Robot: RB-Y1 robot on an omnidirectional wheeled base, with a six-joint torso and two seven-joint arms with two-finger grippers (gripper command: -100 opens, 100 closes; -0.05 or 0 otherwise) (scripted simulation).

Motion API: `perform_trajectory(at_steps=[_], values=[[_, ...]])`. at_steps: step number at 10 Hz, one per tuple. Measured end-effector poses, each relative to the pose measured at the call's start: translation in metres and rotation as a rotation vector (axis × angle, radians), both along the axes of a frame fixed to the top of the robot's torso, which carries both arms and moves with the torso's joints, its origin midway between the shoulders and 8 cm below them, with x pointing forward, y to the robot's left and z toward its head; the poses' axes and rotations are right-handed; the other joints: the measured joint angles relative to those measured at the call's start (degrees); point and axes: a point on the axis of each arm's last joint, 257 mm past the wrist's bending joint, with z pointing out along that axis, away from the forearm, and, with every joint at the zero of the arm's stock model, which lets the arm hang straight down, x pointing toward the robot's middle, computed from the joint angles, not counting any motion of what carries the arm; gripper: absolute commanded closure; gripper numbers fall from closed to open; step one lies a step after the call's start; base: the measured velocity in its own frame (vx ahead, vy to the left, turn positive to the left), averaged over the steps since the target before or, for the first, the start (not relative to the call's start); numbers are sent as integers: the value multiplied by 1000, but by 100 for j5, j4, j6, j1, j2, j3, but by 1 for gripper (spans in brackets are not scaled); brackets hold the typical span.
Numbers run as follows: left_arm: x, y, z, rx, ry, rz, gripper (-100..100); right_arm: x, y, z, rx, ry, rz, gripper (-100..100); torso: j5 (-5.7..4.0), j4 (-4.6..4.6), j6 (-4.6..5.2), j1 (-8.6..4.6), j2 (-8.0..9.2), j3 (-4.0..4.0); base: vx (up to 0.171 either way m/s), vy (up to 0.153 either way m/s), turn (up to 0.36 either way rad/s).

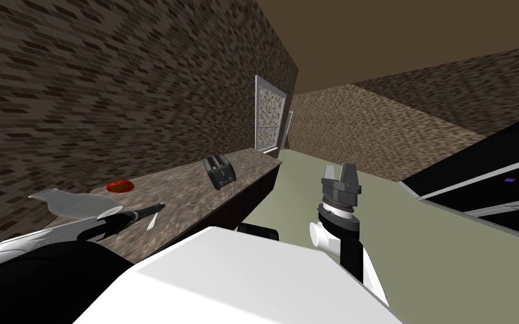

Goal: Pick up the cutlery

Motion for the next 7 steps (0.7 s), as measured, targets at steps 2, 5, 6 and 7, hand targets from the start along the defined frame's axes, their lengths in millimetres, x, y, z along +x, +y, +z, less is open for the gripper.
perform_trajectory(at_steps=[2, 5, 6, 7], values=[[21, -13, 0, -4, -16, -13, 100, 0, 0, 0, 0, 0, 0, 0, 5, 8, 2, 31, 33, 19, -102, 84, 11], [39, -25, 0, -2, -20, -15, 100, 0, 0, 0, 0, 0, 0, 0, 6, 5, -1, 26, 24, 14, -48, 47, 14], [44, -30, -1, -2, -20, -15, 100, 0, 0, 0, 0, 0, 0, 0, 7, 5, 0, 25, 21, 12, -66, 62, 22], [52, -36, 0, -2, -26, -17, 100, 0, 0, 0, 0, 0, 0, 0, 6, 5, 0, 30, 26, 15, -58, 53, 7]])
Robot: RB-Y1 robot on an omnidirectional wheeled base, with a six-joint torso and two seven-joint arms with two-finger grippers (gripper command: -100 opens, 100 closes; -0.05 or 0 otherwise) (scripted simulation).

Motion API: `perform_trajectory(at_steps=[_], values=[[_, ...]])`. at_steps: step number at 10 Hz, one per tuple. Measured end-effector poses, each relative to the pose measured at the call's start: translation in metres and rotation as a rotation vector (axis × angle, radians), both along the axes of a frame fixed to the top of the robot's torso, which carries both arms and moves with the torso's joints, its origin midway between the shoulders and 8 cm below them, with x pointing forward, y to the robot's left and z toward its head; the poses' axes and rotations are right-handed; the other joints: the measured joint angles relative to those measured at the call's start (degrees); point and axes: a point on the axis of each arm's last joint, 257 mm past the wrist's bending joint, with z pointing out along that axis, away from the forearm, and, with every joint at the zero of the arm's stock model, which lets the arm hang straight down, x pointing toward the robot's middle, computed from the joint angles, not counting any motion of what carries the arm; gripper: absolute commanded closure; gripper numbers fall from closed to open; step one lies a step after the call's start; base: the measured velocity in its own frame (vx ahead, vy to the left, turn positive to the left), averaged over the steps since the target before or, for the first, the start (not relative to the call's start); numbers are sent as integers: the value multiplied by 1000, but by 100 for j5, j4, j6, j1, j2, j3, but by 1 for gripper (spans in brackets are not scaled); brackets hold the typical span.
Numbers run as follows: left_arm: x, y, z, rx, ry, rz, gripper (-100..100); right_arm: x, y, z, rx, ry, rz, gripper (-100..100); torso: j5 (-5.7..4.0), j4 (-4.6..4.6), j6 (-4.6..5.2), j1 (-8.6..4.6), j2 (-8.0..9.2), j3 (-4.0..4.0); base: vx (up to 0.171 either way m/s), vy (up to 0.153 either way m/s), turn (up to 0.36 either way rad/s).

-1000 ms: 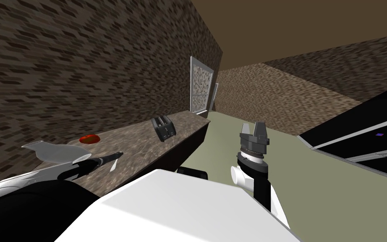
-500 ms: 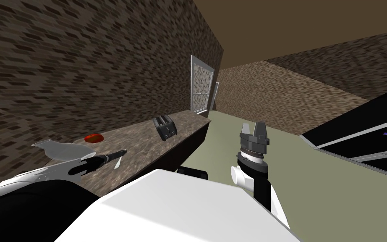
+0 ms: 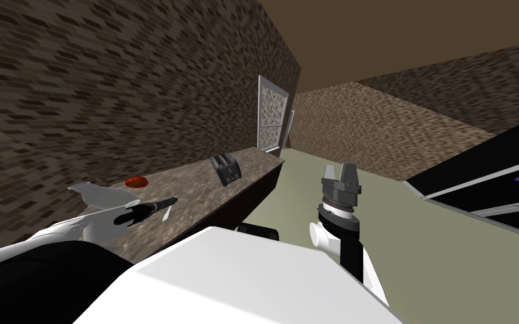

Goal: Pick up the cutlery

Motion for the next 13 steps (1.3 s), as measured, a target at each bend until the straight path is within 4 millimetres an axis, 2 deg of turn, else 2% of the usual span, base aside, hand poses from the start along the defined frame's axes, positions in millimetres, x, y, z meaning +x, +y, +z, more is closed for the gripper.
perform_trajectory(at_steps=[6, 10, 13], values=[[35, -34, 4, -2, -1, -8, 100, 0, 0, 0, 0, 0, 0, 0, 2, 0, 0, 1, 1, 1, -45, 41, 10], [47, -49, 6, 2, 8, -6, 100, 0, 0, 0, 0, 0, 0, 0, -2, -1, -1, -10, -8, -4, -47, 42, 18], [62, -70, 11, 1, 9, -14, 100, 0, 0, 0, 0, 0, 0, 0, -4, 1, -3, -2, -1, 0, -51, 52, 10]])
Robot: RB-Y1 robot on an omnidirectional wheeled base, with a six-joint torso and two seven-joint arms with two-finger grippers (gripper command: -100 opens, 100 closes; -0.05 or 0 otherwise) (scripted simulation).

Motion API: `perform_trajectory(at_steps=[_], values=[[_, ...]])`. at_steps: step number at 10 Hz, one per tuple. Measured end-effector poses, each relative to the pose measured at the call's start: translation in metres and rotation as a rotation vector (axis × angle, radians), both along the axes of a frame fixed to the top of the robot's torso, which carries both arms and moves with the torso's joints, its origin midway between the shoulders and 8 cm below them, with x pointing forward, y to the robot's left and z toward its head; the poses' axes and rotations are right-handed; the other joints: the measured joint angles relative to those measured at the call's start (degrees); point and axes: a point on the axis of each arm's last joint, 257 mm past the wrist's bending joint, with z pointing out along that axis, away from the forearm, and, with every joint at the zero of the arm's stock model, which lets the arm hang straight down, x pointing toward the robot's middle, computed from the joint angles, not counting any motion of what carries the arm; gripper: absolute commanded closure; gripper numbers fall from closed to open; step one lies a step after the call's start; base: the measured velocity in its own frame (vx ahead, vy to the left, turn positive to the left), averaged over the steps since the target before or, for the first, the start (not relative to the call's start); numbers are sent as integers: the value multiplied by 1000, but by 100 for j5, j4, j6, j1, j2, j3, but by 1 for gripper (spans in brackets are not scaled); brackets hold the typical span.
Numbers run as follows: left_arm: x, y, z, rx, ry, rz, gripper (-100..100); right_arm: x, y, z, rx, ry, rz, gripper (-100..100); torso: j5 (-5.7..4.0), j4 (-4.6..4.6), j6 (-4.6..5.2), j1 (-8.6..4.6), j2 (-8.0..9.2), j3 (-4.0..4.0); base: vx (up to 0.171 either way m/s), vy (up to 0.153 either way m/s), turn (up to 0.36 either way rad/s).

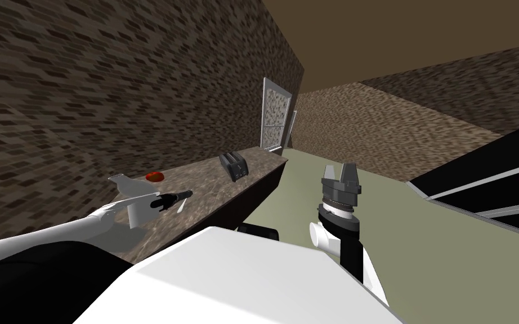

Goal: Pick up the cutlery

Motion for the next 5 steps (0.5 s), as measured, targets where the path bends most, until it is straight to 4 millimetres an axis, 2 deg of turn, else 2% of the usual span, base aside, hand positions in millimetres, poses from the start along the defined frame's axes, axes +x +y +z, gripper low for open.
perform_trajectory(at_steps=[4, 5], values=[[14, -26, 8, -2, 8, -13, 100, 0, 0, 0, 0, 0, 0, 0, 0, -2, -8, -8, 0, -1, -40, 34, 5], [14, -27, 8, -1, 11, -13, 0, 0, 0, 0, 0, 0, 0, 0, -2, -3, -12, -14, -8, -5, 0, 0, 0]])
